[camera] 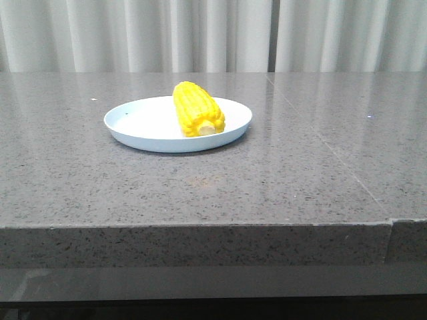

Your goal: Place corn on plate with both arms

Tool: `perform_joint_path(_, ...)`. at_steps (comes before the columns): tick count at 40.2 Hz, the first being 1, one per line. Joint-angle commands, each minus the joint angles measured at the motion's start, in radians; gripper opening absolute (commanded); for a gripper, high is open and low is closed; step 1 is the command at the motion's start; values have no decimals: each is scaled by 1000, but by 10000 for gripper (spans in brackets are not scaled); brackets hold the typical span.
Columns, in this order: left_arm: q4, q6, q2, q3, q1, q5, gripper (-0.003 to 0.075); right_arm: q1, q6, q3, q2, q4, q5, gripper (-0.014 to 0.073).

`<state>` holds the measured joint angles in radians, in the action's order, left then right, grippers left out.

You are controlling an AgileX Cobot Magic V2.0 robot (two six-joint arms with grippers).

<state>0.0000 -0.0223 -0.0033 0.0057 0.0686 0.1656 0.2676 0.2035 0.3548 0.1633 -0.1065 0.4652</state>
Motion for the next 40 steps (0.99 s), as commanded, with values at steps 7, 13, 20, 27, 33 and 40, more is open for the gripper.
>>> perform_joint_path(7, -14, -1, -21, 2, 3, -93, -20, -6, -4, 25, 12, -18, -79, -67)
perform_joint_path(13, -14, -1, -21, 2, 3, -93, -20, -6, -4, 25, 12, -18, -79, -67)
perform_joint_path(20, -14, -1, -21, 2, 3, -93, -20, -6, -4, 25, 12, -18, -79, -67)
perform_joint_path(27, -14, -1, -21, 2, 3, -93, -20, -6, -4, 25, 12, -18, -79, -67)
perform_joint_path(33, -14, -1, -21, 2, 3, -93, -20, -6, -4, 25, 12, -18, -79, -67)
perform_joint_path(40, -14, -1, -21, 2, 3, -93, -20, -8, -4, 11, 12, -27, -81, -67)
